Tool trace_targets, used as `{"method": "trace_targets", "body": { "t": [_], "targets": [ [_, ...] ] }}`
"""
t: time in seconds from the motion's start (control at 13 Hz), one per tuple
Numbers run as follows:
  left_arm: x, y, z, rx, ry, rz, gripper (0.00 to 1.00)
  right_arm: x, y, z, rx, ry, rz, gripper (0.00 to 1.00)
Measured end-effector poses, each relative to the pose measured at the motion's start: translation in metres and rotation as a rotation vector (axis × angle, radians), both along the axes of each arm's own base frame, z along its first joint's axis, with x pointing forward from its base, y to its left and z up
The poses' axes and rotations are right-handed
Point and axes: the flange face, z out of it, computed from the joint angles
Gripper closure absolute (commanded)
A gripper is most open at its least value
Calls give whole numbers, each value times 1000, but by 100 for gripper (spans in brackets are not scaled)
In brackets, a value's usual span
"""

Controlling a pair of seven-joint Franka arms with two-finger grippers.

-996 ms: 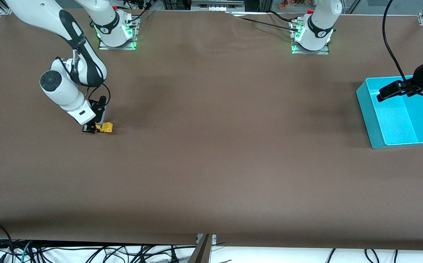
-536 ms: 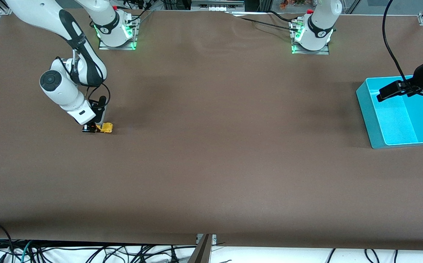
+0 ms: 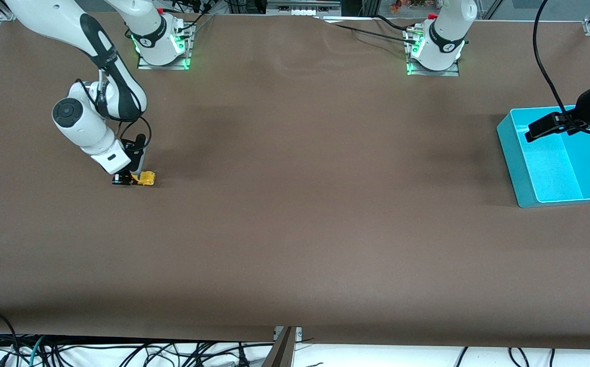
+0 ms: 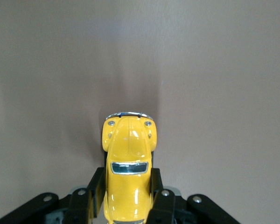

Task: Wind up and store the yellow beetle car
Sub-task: 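Drag the held car backward along the table with the right gripper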

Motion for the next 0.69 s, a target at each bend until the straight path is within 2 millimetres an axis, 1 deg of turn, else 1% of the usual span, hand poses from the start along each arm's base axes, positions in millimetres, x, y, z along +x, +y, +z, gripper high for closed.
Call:
{"method": "trace_targets", "body": {
  "t": [0.23,0.54,0.69],
  "targets": [
    [0,0,0,0,0,0,0,-2,-39,0,-10,1,11,72],
    [0,0,0,0,0,-1,0,-6,-81,-1,-22,-11,19,71],
    [0,0,0,0,0,-1,0,-9,-106,-1,-31,-18,22,71]
  ]
}}
